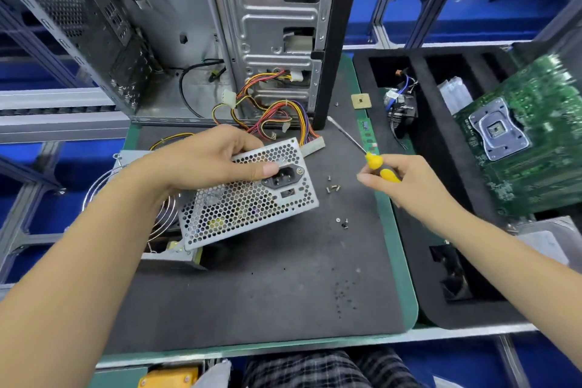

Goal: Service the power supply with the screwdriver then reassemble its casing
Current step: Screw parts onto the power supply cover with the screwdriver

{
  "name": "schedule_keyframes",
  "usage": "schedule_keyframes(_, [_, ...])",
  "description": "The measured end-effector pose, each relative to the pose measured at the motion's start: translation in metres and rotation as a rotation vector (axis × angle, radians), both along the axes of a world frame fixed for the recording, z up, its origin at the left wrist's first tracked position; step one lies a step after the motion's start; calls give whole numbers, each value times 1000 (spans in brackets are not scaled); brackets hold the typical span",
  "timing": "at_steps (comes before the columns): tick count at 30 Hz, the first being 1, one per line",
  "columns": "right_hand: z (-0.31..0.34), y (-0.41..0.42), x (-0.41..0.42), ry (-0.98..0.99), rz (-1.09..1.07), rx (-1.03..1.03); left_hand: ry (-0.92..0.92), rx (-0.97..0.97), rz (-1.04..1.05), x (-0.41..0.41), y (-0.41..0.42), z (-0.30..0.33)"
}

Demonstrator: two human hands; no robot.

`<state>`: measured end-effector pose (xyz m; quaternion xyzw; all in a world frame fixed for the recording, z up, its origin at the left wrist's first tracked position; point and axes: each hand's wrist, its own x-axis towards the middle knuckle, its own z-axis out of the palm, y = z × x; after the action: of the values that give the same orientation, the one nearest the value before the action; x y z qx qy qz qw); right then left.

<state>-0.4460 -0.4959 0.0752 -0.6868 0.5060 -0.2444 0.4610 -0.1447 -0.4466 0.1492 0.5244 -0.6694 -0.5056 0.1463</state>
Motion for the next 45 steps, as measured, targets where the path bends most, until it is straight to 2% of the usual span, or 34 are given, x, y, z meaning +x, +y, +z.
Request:
schedule_keyframes(9, [-52, 30, -13, 147, 19, 97, 4, -14, 16, -2, 0, -2])
schedule_keyframes(21, [-54, 33, 2, 252, 67, -12, 6, -4, 40, -2, 2, -1])
schedule_keyframes(26, [-52, 32, 6, 225, 61, -30, -2, 17, 34, -1, 0, -1])
schedule_keyframes(30, [-52, 32, 14, 358, 94, -97, -2, 18, 34, -2, 0, 1])
schedule_keyframes(33, [-49, 31, 17, 381, 118, -80, -3, 8, 35, -3, 1, 1])
schedule_keyframes(35, [-42, 29, 16, 216, 34, 41, -10, -3, 30, -3, 1, 1])
schedule_keyframes(39, [-14, 29, 12, -432, -91, 479, 6, 14, 36, -3, 2, -1])
schedule_keyframes(42, [11, 33, 14, -805, -12, 773, 4, 1, 36, -4, 3, 0])
schedule_keyframes(45, [32, 38, 22, -1000, 115, 940, -15, -9, 36, -5, 4, 1])
